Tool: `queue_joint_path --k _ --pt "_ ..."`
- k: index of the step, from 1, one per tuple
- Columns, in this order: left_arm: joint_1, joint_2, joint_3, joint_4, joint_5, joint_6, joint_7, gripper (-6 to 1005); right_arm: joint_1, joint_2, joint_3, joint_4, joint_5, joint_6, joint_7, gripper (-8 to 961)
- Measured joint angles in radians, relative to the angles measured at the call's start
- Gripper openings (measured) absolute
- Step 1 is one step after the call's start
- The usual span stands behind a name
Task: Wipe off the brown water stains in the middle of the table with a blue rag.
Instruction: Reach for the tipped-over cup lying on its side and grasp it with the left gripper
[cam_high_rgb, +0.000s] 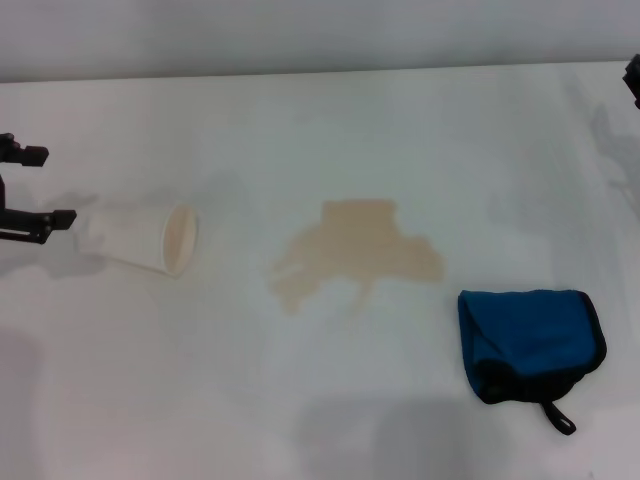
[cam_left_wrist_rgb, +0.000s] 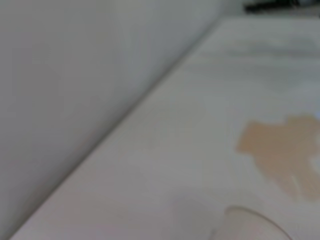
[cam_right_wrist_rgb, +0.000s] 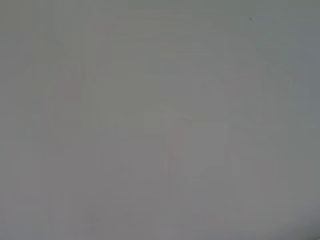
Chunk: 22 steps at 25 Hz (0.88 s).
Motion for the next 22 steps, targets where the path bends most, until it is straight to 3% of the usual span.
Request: queue_joint_path --k 8,18,22 --pt "-0.134 0.009 0.001 -0.023 0.279 -0.002 0.008 887 0.019 0.001 0.002 0.002 0.0 -0.027 0.0 704" --pt "-0.228 0.006 0.001 -0.04 0.329 -0.021 0.087 887 0.021 0.005 0.002 0.009 0.0 -0.028 0.001 704" --pt "-0.269 -0.018 0.001 -0.041 0.397 -0.023 0.131 888 0.023 0.007 0.002 0.011 0.0 -0.027 0.002 705"
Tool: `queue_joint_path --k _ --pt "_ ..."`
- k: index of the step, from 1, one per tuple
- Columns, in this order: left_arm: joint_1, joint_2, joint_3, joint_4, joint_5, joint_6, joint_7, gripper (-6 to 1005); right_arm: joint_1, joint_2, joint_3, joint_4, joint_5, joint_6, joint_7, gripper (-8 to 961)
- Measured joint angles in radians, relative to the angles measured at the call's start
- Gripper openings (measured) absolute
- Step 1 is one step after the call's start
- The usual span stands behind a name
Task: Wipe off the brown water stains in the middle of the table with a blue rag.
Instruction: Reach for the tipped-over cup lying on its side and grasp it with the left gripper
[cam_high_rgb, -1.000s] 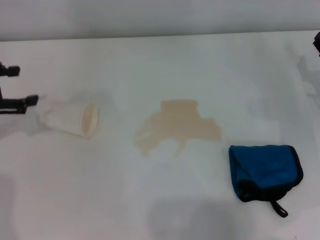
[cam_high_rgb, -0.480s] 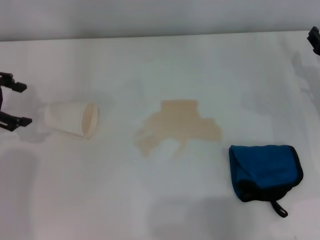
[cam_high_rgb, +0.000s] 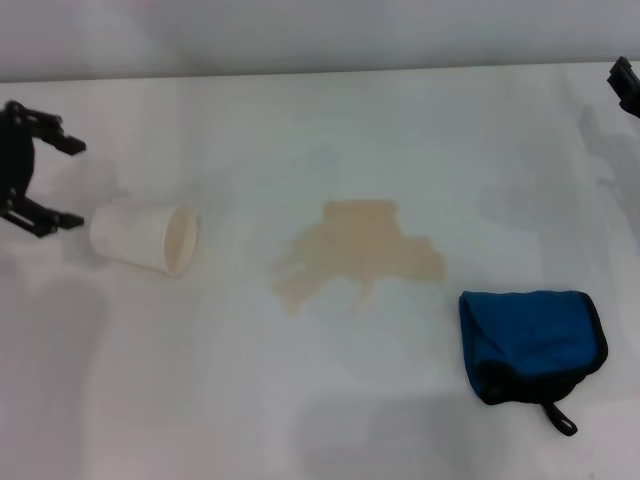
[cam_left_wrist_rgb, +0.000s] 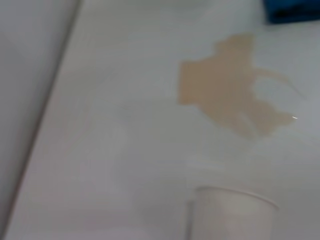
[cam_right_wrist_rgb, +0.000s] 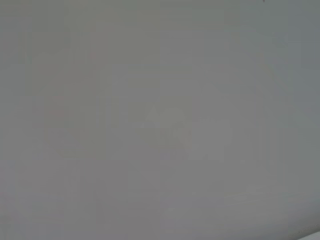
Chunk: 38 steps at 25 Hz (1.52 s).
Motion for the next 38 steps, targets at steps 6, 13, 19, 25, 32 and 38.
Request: queue_joint_path --k 6,13,19,25,32,38 --pt "-0.058 -0.074 0.0 -0.026 0.134 -0.042 0.01 888 0.004 0.0 0.0 0.014 -0.001 0.006 0.0 705" --pt "-0.074 -0.145 0.0 -0.074 0.147 -0.111 0.054 888 0.0 -0.001 0.0 0.017 0.0 0.005 0.0 704" --pt "-0.073 -0.166 0.0 -0.072 0.137 -0.135 0.083 887 -0.002 -0.001 0.0 0.018 0.0 0.005 0.0 704" --pt "-0.069 -0.187 0.0 -0.068 0.137 -0.2 0.092 887 -0.005 -0.002 0.0 0.019 0.0 0.004 0.0 705" --pt "-0.059 -0.199 0.0 -0.065 0.103 -0.243 0.114 887 -0.008 -0.005 0.0 0.019 0.0 0.003 0.0 705" --pt "-0.019 -0.201 -0.002 0.0 0.033 -0.298 0.137 888 -0.008 -0.005 0.0 0.019 0.0 0.003 0.0 705"
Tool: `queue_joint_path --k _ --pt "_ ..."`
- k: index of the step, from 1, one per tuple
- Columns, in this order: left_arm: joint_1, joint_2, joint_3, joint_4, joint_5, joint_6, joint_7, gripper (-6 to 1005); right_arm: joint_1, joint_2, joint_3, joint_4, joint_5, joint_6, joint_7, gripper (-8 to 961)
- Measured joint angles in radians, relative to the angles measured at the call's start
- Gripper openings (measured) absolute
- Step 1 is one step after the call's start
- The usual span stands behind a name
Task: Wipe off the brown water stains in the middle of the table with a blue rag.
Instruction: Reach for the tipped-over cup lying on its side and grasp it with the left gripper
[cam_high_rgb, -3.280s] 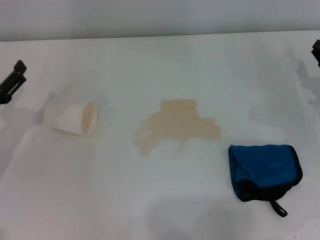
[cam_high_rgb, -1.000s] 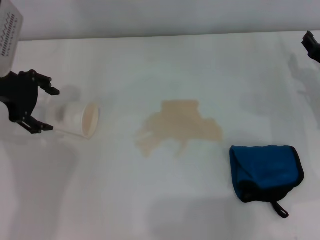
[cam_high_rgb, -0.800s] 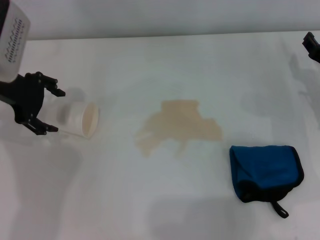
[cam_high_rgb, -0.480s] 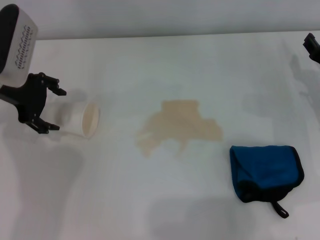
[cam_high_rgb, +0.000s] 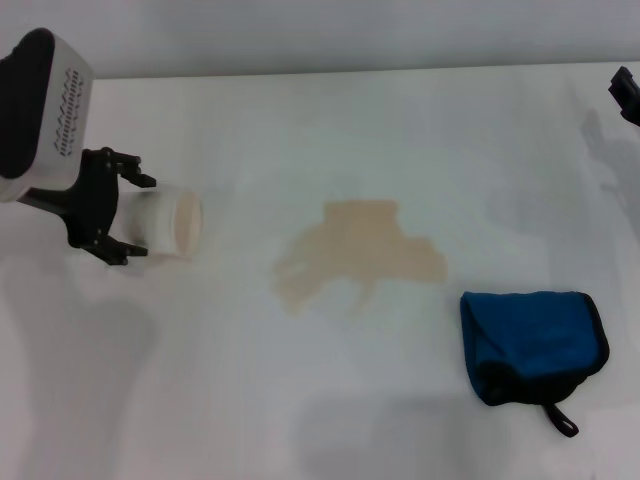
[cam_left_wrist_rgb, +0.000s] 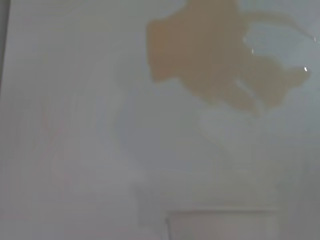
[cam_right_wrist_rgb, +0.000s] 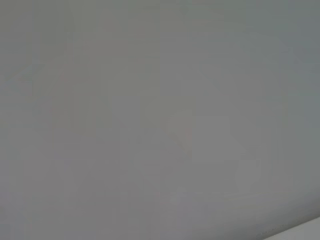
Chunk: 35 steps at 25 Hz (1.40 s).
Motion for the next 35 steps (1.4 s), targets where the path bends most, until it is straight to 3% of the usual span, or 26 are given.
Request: queue_joint_path --k 35 --pt "0.104 -0.003 -0.001 0.069 -0.142 -0.095 -0.005 876 -0.011 -0.004 0.0 -0.016 0.0 -0.003 0.0 705"
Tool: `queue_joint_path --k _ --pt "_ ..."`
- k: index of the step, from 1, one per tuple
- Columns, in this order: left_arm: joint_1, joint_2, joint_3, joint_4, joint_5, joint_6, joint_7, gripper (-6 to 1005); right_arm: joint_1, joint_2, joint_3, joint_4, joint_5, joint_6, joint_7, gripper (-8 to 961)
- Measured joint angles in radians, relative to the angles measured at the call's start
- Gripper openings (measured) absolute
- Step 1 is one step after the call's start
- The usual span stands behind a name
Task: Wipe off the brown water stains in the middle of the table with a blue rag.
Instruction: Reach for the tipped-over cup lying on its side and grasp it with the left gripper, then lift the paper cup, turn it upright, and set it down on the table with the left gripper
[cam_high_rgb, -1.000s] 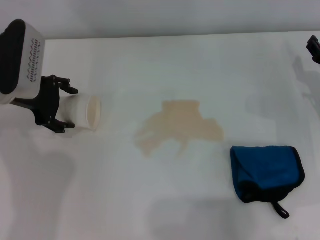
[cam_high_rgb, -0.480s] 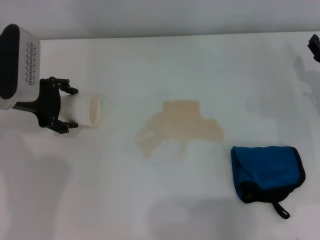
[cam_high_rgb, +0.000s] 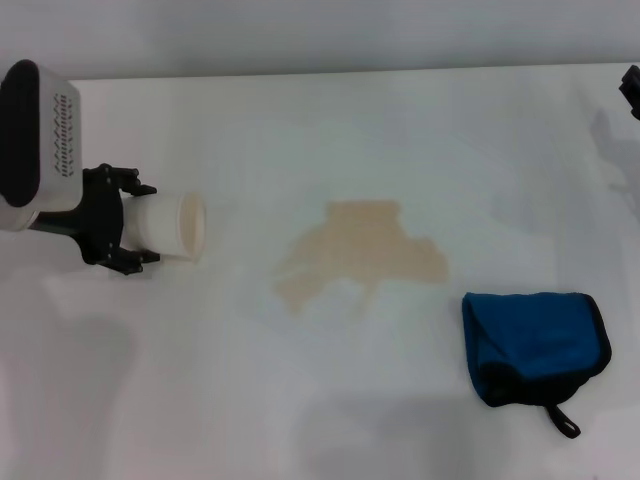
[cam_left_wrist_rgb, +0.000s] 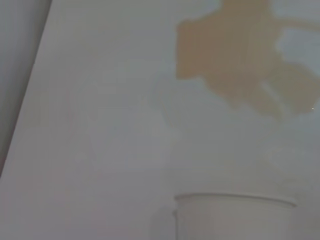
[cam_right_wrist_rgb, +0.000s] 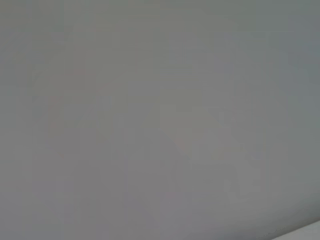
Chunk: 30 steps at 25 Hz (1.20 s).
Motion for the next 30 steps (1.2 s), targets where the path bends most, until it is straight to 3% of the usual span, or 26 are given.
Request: queue_joint_path --k 8,13,17,21,26,30 --pt "0.028 0.0 0.0 0.007 -0.091 0.0 0.004 752 -0.001 0.0 0.0 -0.002 -0.003 0.0 0.0 704" --pt "0.069 0.01 0.0 -0.001 -0.258 0.045 -0.002 712 -0.001 -0.001 0.0 -0.002 -0.003 0.0 0.0 704" --pt "0.129 0.015 0.0 -0.002 -0.475 0.078 0.002 688 -0.001 -0.001 0.0 -0.011 -0.005 0.0 0.0 704" --pt "0.206 0.001 0.0 0.02 -0.686 0.072 0.005 668 -0.001 -0.002 -0.003 -0.016 -0.006 0.0 0.0 705" --pt "0.348 -0.003 0.0 0.178 -1.018 0.067 0.092 641 -0.001 -0.004 -0.005 -0.018 -0.006 0.001 -0.002 705" --pt "0.434 -0.006 -0.001 0.303 -1.189 0.044 0.236 620 -0.002 -0.004 -0.008 -0.027 -0.006 0.0 -0.004 705"
